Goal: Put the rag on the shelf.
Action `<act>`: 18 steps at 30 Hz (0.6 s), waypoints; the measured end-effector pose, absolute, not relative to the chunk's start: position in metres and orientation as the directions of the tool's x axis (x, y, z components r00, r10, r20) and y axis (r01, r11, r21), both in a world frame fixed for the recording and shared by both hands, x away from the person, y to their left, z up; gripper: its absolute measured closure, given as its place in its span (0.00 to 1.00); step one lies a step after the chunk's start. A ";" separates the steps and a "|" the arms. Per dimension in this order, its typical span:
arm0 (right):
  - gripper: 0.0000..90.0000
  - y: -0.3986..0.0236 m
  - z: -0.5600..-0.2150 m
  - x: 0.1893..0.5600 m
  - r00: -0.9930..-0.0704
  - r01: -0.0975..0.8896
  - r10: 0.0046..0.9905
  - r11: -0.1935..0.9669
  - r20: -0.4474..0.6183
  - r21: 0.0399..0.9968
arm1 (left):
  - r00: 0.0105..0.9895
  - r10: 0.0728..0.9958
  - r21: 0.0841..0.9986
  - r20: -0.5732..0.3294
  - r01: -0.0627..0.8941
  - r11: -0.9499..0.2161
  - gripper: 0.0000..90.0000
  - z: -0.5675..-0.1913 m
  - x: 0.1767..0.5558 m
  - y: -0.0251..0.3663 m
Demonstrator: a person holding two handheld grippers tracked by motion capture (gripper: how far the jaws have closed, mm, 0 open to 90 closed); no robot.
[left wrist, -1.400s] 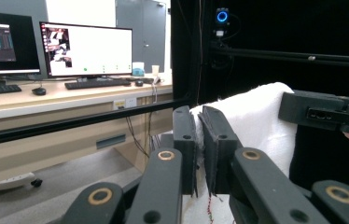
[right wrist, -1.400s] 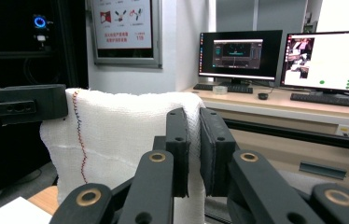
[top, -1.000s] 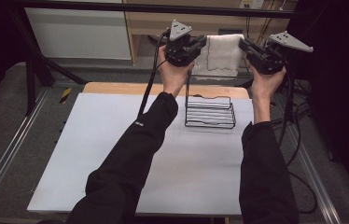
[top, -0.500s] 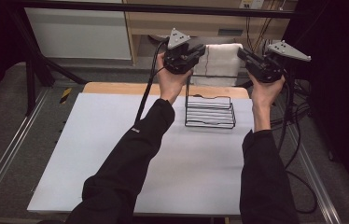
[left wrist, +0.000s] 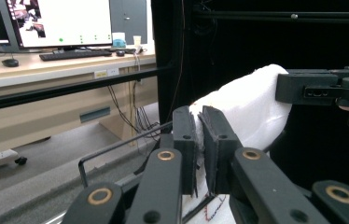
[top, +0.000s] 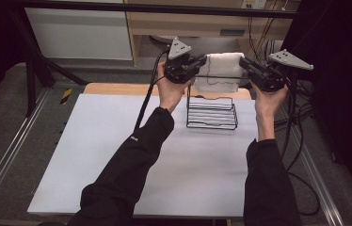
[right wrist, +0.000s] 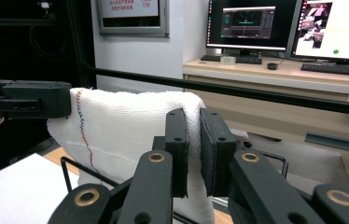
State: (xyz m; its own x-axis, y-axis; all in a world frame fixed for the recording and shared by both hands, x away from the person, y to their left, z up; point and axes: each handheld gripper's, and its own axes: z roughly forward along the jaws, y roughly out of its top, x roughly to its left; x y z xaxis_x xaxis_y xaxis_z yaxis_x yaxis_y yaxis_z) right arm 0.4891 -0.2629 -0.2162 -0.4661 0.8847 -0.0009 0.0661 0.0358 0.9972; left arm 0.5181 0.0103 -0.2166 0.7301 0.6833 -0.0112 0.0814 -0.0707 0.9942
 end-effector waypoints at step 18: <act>0.91 -0.261 -0.226 0.469 -0.476 0.079 0.879 0.042 0.001 0.996 | 0.744 0.668 0.991 0.001 0.090 -0.102 0.93 -0.228 0.500 0.014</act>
State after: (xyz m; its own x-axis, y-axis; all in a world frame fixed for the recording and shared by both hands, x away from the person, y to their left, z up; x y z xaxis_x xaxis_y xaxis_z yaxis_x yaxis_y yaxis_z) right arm 0.4686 -0.2614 -0.2258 -0.4759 0.8795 0.0008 0.0786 0.0417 0.9960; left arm 0.5003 0.0136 -0.2281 0.7440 0.6682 0.0012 0.0898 -0.1018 0.9907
